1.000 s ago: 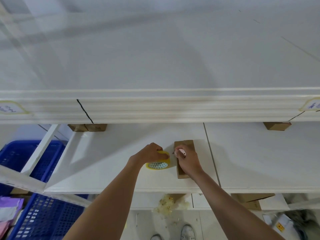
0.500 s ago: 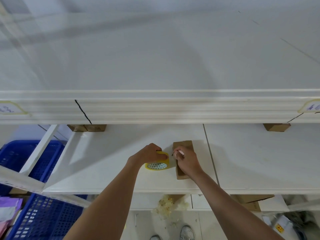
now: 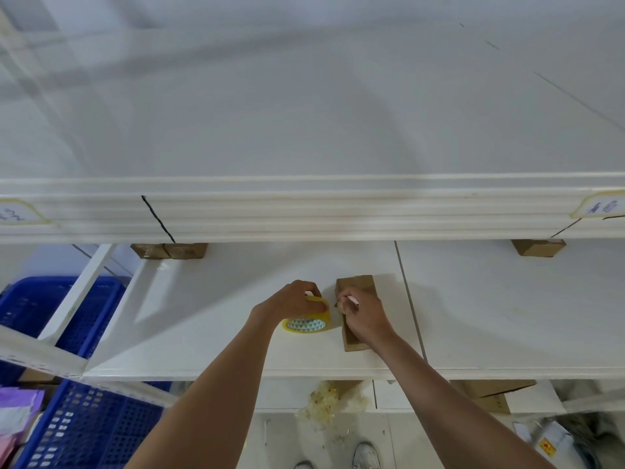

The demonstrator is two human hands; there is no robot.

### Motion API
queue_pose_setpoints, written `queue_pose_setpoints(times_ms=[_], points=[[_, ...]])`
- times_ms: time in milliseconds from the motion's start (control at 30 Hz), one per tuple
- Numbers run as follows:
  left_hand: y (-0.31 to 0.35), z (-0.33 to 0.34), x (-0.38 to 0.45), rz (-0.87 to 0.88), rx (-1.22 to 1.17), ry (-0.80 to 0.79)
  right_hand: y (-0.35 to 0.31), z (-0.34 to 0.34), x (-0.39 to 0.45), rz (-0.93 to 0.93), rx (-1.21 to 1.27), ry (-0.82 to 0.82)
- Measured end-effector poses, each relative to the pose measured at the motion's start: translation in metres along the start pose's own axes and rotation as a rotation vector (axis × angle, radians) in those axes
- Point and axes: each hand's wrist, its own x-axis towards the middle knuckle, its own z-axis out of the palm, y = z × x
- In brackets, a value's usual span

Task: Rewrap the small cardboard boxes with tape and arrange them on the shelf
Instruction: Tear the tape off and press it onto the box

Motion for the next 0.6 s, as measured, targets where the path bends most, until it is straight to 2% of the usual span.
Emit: queue_pose_setpoints(times_ms=[233,600], points=[[0.0013,-0.0004,0.0003,0.049,-0.02,-0.013,-0.0026,-0.0018,-0.0021,-0.016,-0.03,-0.01],[0.0038,-0.0009,0.0008,0.02,0.023,-0.066,-0.0037,-0.0022,-0.0032,-0.018,-0.076,-0.041]])
